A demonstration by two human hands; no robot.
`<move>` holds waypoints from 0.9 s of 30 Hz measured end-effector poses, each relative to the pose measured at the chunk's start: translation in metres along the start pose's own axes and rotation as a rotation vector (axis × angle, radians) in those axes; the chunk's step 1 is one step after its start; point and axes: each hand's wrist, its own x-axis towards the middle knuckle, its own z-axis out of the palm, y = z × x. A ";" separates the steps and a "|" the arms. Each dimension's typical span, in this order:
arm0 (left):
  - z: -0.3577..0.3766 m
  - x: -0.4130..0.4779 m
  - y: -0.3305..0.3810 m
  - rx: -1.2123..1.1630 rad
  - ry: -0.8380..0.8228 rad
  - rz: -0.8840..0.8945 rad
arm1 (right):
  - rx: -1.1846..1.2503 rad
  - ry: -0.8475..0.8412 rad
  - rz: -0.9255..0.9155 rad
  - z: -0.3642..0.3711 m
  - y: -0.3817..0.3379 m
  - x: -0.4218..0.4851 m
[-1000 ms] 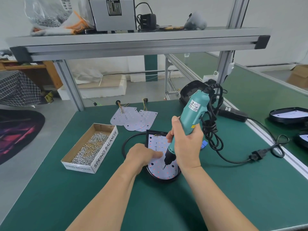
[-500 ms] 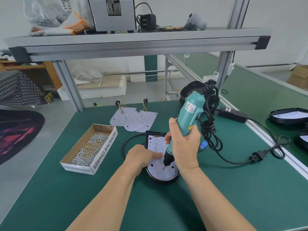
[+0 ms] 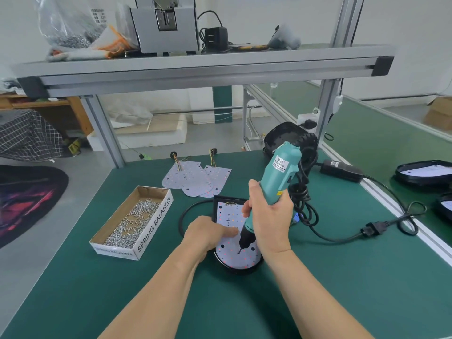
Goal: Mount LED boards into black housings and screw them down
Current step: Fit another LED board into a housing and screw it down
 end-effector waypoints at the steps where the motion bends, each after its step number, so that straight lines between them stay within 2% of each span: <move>1: 0.000 0.000 0.000 -0.004 -0.005 0.001 | 0.030 0.002 0.000 -0.002 0.000 0.000; 8: -0.003 -0.005 0.002 -0.037 -0.024 0.008 | 0.156 0.047 0.035 -0.010 -0.005 0.000; 12: -0.002 -0.005 0.001 -0.046 -0.004 0.015 | 0.205 -0.059 -0.065 -0.011 -0.020 0.005; 14: -0.002 -0.006 -0.001 -0.044 -0.001 0.026 | 0.233 -0.054 -0.105 -0.011 -0.031 0.016; 17: -0.004 -0.012 -0.001 0.030 0.023 0.030 | 0.269 0.150 -0.075 -0.016 -0.040 0.039; 20: -0.005 -0.020 0.002 0.337 0.198 0.048 | 0.311 0.371 0.002 -0.030 -0.035 0.058; 22: -0.005 -0.022 0.004 0.532 0.364 0.158 | 0.330 0.442 0.051 -0.040 -0.028 0.065; 24: -0.004 -0.022 0.009 0.660 0.452 0.342 | 0.347 0.477 0.092 -0.046 -0.021 0.067; 27: 0.003 -0.015 0.018 0.741 0.391 0.579 | 0.375 0.491 0.127 -0.049 -0.016 0.066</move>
